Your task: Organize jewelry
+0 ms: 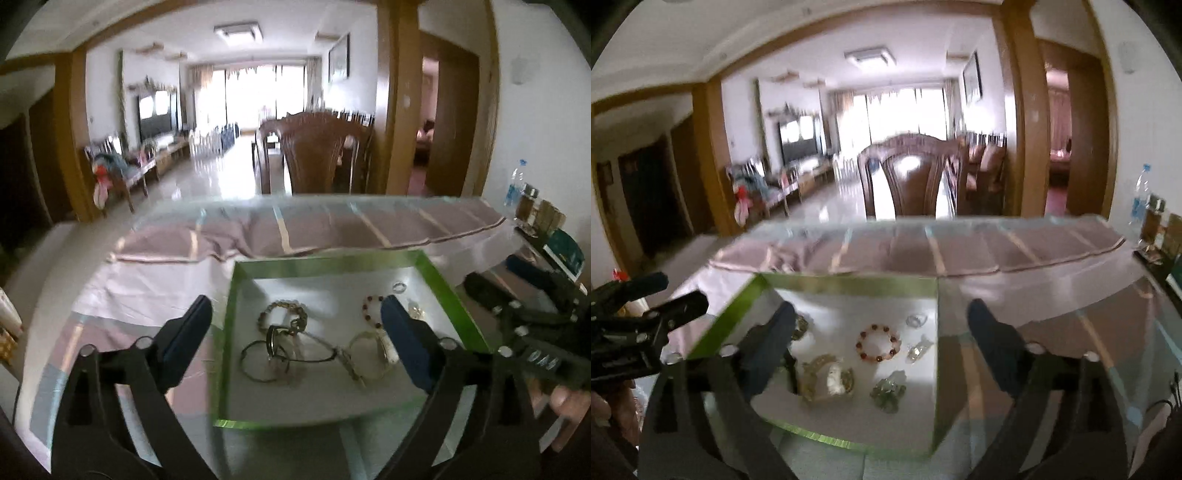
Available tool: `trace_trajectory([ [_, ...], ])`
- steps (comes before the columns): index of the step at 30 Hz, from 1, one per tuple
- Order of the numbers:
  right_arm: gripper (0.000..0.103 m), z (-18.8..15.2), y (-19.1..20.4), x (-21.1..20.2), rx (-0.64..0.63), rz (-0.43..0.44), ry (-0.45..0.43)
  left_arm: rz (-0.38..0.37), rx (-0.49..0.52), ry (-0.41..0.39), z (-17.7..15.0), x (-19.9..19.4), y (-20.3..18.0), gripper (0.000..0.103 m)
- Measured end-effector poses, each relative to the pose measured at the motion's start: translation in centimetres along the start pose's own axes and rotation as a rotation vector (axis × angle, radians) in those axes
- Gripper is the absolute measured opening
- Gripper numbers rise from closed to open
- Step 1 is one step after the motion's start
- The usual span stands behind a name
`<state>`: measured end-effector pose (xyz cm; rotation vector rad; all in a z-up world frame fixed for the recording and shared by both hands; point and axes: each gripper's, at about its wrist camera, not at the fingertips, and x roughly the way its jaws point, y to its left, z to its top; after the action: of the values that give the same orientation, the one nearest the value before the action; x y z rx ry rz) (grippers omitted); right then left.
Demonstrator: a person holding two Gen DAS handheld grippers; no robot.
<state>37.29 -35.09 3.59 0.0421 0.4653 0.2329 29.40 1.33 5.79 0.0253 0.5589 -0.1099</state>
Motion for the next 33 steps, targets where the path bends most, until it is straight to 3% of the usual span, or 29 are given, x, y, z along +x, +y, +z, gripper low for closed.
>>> trace_trajectory([
  [3,0.099,-0.8,0.6,-4.8,-0.020,0.044,-0.036,-0.007,0.003,-0.053,-2.0,-4.8,0.1,0.099],
  [7,0.099,-3.6,2.0,-10.4,-0.087,-0.017,-0.040,0.002,-0.024,-0.064,-5.6,-9.8,-0.1,0.099],
  [12,0.100,-7.6,3.0,-15.3,-0.069,-0.058,0.001,0.025,-0.053,-0.031,-10.4,-14.3,-0.8,0.099],
  [17,0.099,-10.9,3.7,-18.2,-0.080,-0.074,0.037,0.071,-0.030,-0.021,-14.2,-17.9,-2.0,0.099],
  [21,0.099,-12.4,3.6,-19.4,-0.047,-0.054,0.063,0.053,-0.036,-0.023,-16.2,-19.8,-2.1,0.099],
  [33,0.100,-14.0,4.9,-22.0,-0.051,-0.057,0.041,0.049,-0.049,-0.036,-17.9,-22.9,-1.9,0.099],
])
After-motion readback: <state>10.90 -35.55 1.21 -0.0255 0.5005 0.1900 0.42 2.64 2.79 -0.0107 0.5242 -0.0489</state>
